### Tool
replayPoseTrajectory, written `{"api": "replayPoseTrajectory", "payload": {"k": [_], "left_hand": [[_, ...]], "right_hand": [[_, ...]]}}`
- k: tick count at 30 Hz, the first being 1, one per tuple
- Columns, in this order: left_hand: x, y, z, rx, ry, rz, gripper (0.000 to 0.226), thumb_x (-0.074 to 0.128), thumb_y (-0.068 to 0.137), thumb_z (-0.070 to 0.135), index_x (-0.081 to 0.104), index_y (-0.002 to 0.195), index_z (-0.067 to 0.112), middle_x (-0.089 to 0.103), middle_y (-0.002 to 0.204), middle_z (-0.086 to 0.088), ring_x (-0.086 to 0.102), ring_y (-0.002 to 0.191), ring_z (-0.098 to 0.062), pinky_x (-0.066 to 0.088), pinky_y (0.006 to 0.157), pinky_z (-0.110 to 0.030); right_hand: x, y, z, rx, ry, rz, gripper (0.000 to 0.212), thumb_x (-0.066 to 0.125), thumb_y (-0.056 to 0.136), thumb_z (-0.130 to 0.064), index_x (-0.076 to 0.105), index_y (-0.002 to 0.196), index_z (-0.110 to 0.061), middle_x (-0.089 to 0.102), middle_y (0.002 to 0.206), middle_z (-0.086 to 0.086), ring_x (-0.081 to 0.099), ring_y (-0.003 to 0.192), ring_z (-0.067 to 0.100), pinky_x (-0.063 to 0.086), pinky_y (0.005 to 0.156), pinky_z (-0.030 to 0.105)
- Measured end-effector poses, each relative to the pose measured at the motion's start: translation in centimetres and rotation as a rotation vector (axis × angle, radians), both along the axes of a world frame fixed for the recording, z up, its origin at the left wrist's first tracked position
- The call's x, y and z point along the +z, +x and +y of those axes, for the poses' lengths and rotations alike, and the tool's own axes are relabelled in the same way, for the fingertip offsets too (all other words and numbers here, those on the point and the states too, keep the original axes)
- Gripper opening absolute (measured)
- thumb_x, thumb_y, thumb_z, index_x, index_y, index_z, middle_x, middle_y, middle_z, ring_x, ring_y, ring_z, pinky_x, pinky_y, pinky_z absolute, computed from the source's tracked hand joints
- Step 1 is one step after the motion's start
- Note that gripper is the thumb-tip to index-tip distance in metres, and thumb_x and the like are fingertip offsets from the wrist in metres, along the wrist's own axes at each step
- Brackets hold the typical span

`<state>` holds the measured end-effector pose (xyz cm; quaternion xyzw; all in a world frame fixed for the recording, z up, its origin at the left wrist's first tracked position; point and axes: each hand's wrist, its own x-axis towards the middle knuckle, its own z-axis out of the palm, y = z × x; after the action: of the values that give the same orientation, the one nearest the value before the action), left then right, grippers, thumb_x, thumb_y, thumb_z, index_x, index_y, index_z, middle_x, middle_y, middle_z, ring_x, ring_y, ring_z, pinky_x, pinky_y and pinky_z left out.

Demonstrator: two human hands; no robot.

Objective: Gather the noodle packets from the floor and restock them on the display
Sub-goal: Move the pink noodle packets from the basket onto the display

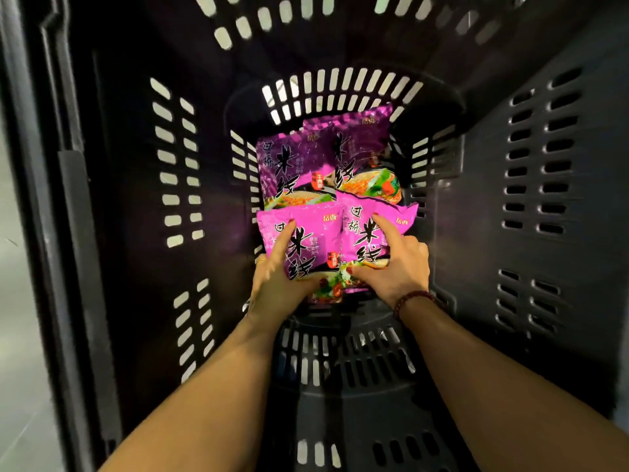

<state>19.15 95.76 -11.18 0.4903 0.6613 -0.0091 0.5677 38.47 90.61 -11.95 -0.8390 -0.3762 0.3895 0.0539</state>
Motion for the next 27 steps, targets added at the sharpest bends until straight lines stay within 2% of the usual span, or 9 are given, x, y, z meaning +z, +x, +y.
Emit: {"api": "replayPoseTrajectory", "payload": {"k": [6,9,12,15,17,19,22,25,27], "left_hand": [[3.2,0.9,0.4,0.045,0.02,0.062,0.094,0.087,0.069,0.033,0.031,0.139,0.061,0.04,0.121,0.002,0.044,0.119,-0.019,0.039,0.1,-0.034],[5.4,2.1,0.6,0.032,0.021,0.049,0.093,0.084,0.073,0.022,0.03,0.139,0.06,0.039,0.122,0.002,0.043,0.111,-0.013,0.04,0.1,-0.034],[8.7,3.6,0.9,0.006,0.073,-0.02,0.091,0.082,0.075,0.016,0.031,0.142,0.052,0.036,0.121,-0.001,0.036,0.108,-0.012,0.033,0.097,-0.026],[12.7,4.0,1.3,-0.023,0.143,-0.075,0.09,0.085,0.073,0.026,0.033,0.143,0.048,0.042,0.125,0.003,0.039,0.113,-0.008,0.031,0.104,-0.025],[16.0,3.9,1.7,-0.075,0.196,-0.14,0.089,0.084,0.07,0.034,0.034,0.14,0.052,0.055,0.129,0.007,0.05,0.119,-0.011,0.041,0.107,-0.037],[20.1,3.4,2.3,-0.117,0.232,-0.194,0.087,0.083,0.068,0.035,0.035,0.139,0.053,0.056,0.134,0.011,0.053,0.123,-0.013,0.045,0.104,-0.041],[26.9,2.0,3.3,-0.15,0.29,-0.265,0.087,0.086,0.072,0.022,0.04,0.141,0.047,0.047,0.138,0.022,0.048,0.129,-0.007,0.041,0.108,-0.032],[34.2,0.5,4.0,-0.192,0.331,-0.336,0.089,0.088,0.069,0.02,0.039,0.138,0.051,0.04,0.133,0.038,0.04,0.126,0.015,0.033,0.099,-0.004],[39.0,-0.4,4.3,-0.21,0.344,-0.364,0.092,0.09,0.064,0.027,0.039,0.135,0.056,0.039,0.13,0.045,0.035,0.12,0.028,0.03,0.094,0.003]], "right_hand": [[2.8,0.3,-0.3,-0.104,0.171,0.023,0.05,0.069,0.08,-0.011,0.062,0.127,-0.027,0.054,0.088,0.002,0.05,0.098,0.031,0.038,0.091,0.035],[4.9,0.1,-0.8,-0.152,0.211,0.097,0.05,0.053,0.078,-0.008,0.064,0.125,-0.017,0.063,0.099,0.012,0.056,0.098,0.031,0.039,0.087,0.026],[8.3,0.0,-0.9,-0.305,0.326,0.092,0.048,0.053,0.078,0.006,0.065,0.122,-0.008,0.063,0.114,0.018,0.059,0.108,0.032,0.04,0.095,0.02],[13.3,0.0,-1.0,-0.464,0.391,0.11,0.051,0.054,0.081,0.016,0.064,0.124,-0.009,0.059,0.118,0.016,0.055,0.102,0.011,0.032,0.09,-0.003],[17.4,0.2,-1.1,-0.541,0.441,0.13,0.048,0.055,0.084,0.015,0.063,0.124,-0.01,0.058,0.116,0.012,0.05,0.091,-0.008,0.033,0.08,-0.007],[21.8,0.1,-1.3,-0.592,0.504,0.167,0.047,0.056,0.085,0.014,0.063,0.124,-0.011,0.056,0.118,0.007,0.05,0.093,-0.015,0.036,0.077,-0.005],[28.9,-0.6,-1.6,-0.646,0.602,0.223,0.055,0.056,0.085,0.015,0.062,0.117,-0.03,0.055,0.12,0.001,0.054,0.094,-0.018,0.042,0.073,0.001],[36.3,-1.8,-2.4,-0.648,0.662,0.24,0.061,0.057,0.083,0.015,0.06,0.114,-0.038,0.055,0.12,-0.005,0.056,0.096,-0.015,0.044,0.073,0.005],[41.3,-2.5,-3.3,-0.647,0.705,0.235,0.063,0.059,0.083,0.015,0.061,0.114,-0.039,0.055,0.12,-0.007,0.055,0.101,-0.012,0.044,0.075,0.005]]}}
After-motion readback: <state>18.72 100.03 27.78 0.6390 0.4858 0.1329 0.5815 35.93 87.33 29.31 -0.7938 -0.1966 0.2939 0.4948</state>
